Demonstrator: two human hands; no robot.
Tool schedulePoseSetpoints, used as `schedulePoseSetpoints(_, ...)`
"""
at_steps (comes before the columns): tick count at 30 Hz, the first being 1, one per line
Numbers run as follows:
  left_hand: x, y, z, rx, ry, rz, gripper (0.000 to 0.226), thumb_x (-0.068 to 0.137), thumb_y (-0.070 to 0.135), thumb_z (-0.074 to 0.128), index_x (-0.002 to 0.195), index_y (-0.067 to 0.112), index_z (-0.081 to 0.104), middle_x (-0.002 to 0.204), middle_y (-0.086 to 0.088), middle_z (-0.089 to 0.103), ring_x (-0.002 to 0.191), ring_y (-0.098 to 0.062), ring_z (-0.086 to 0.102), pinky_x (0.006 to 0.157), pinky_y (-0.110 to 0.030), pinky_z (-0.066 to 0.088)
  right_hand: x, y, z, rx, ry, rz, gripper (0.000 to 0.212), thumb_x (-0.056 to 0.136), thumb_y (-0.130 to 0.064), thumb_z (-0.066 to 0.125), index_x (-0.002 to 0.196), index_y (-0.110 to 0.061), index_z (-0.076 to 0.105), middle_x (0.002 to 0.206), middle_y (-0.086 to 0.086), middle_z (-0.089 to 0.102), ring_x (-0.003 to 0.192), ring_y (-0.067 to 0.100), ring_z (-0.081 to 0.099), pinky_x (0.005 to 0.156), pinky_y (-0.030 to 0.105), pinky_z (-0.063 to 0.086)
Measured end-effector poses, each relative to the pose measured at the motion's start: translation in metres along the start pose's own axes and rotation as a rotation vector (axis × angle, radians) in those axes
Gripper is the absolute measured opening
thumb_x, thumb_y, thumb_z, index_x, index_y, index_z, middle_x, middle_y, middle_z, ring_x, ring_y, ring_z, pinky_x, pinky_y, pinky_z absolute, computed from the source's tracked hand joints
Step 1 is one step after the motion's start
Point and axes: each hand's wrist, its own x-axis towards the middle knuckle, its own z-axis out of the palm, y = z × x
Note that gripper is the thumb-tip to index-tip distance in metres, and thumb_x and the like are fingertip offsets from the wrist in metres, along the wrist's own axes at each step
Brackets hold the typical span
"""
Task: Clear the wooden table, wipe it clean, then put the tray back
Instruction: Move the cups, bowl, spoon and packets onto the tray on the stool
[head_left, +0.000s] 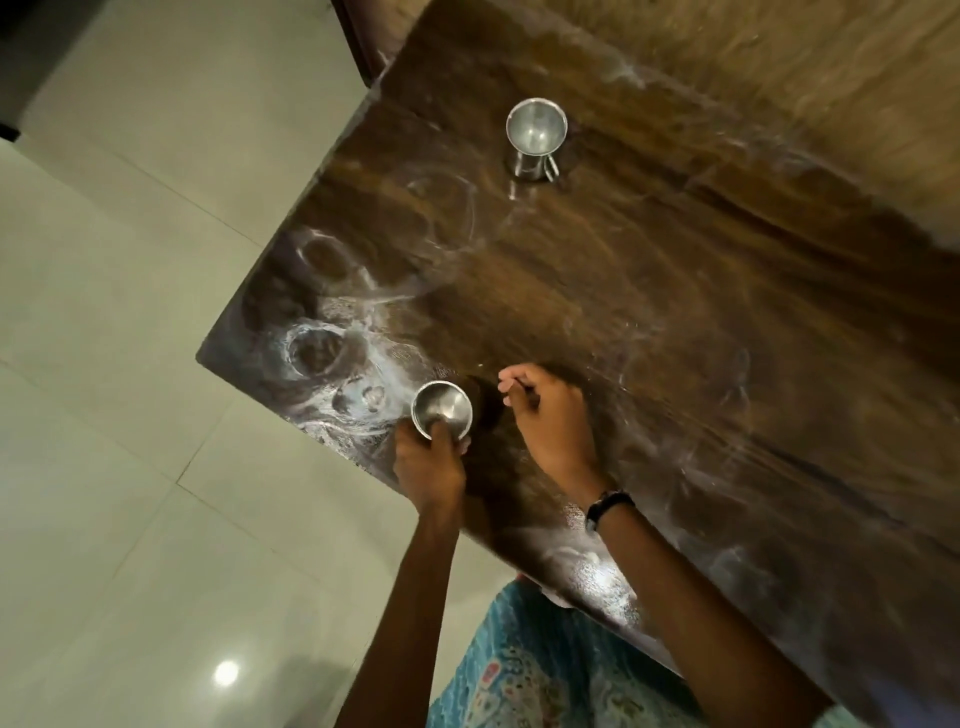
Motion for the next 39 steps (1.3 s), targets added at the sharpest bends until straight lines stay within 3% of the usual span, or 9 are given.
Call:
schedulePoseSetpoints(3, 0.009, 0.020, 0.004, 0.002, -0.018, 0.027, 0.021, 0.090, 0.013, 0.052, 0.105, 0.002, 0.063, 0.069, 0.001, 0.064, 0.041, 0.002, 0.060, 0.060, -0.028, 0.053, 0.035, -0.016, -0.012, -0.028, 0.091, -0.023, 0.021, 0.096, -0.017, 0.049, 0.107, -0.022, 0.067, 0.100, -0.005, 0.072, 0.085, 0.013, 0.068, 0.075, 0.032, 0.056)
schedulePoseSetpoints(9, 0.016, 0.061, 0.012, -0.023, -0.067, 0.116, 0.020, 0.089, 0.013, 0.050, 0.097, 0.006, 0.066, 0.050, 0.005, 0.062, 0.042, 0.005, 0.058, 0.043, -0.005, 0.039, 0.153, -0.061, -0.040, 0.022, 0.388, 0.019, 0.031, 0.097, -0.022, 0.051, 0.124, -0.009, 0.056, 0.121, 0.010, 0.064, 0.112, 0.023, 0.058, 0.083, 0.018, 0.035)
schedulePoseSetpoints(13, 0.013, 0.071, 0.019, -0.071, -0.073, 0.094, 0.019, 0.087, 0.015, 0.052, 0.094, 0.009, 0.068, 0.045, 0.006, 0.061, 0.043, 0.005, 0.059, 0.054, -0.017, 0.042, 0.207, -0.071, -0.048, 0.032, 0.451, 0.106, 0.032, 0.095, -0.023, 0.056, 0.119, -0.002, 0.058, 0.121, 0.015, 0.063, 0.117, 0.028, 0.055, 0.084, 0.026, 0.038)
schedulePoseSetpoints(16, 0.008, 0.071, 0.026, -0.081, -0.083, 0.104, 0.016, 0.087, 0.015, 0.052, 0.089, 0.009, 0.066, 0.053, 0.005, 0.063, 0.043, 0.005, 0.059, 0.051, -0.010, 0.040, 0.212, -0.066, -0.051, -0.045, 0.401, 0.085, 0.024, 0.096, -0.021, 0.054, 0.105, -0.003, 0.068, 0.110, 0.014, 0.069, 0.108, 0.026, 0.059, 0.078, 0.027, 0.039)
schedulePoseSetpoints(21, -0.003, 0.063, 0.034, -0.110, -0.138, 0.097, 0.013, 0.085, 0.016, 0.054, 0.082, 0.017, 0.067, 0.045, 0.011, 0.064, 0.064, -0.016, 0.069, 0.081, -0.037, 0.056, 0.157, -0.031, -0.055, 0.007, 0.384, -0.016, 0.022, 0.093, -0.021, 0.058, 0.086, -0.003, 0.068, 0.081, 0.012, 0.069, 0.075, 0.019, 0.056, 0.069, 0.032, 0.036)
schedulePoseSetpoints(24, -0.010, 0.052, 0.040, -0.086, -0.170, 0.091, 0.011, 0.077, 0.027, 0.055, 0.071, 0.025, 0.064, 0.048, 0.014, 0.066, 0.075, -0.026, 0.071, 0.086, -0.050, 0.054, 0.098, 0.006, -0.054, 0.067, 0.385, -0.003, 0.021, 0.093, -0.026, 0.060, 0.084, -0.009, 0.068, 0.099, 0.006, 0.074, 0.088, 0.019, 0.066, 0.075, 0.029, 0.039)
schedulePoseSetpoints(27, -0.030, 0.044, 0.050, -0.021, -0.192, 0.100, 0.016, 0.078, 0.025, 0.056, 0.063, 0.026, 0.062, 0.047, 0.013, 0.066, 0.072, -0.026, 0.071, 0.084, -0.050, 0.055, 0.034, 0.047, -0.057, 0.169, 0.431, 0.052, 0.018, 0.092, -0.027, 0.062, 0.084, -0.013, 0.069, 0.116, 0.002, 0.070, 0.096, 0.009, 0.066, 0.080, 0.029, 0.047)
schedulePoseSetpoints(30, -0.058, 0.032, 0.061, 0.032, -0.238, 0.112, 0.021, 0.084, 0.017, 0.056, 0.066, 0.026, 0.062, 0.046, 0.012, 0.065, 0.066, -0.022, 0.069, 0.082, -0.049, 0.056, -0.022, 0.083, -0.064, 0.342, 0.512, 0.112, 0.013, 0.090, -0.023, 0.065, 0.082, -0.014, 0.070, 0.115, 0.002, 0.070, 0.085, -0.002, 0.063, 0.076, 0.034, 0.054)
schedulePoseSetpoints(39, -0.182, -0.024, 0.135, 0.213, -0.503, 0.232, 0.014, 0.076, 0.028, 0.056, 0.065, 0.024, 0.064, 0.049, 0.012, 0.067, 0.069, -0.023, 0.069, 0.082, -0.051, 0.055, -0.138, 0.191, -0.137, 0.699, 0.787, 0.285, 0.008, 0.090, -0.016, 0.066, 0.084, -0.020, 0.071, 0.111, 0.004, 0.072, 0.101, 0.003, 0.065, 0.093, 0.042, 0.053)
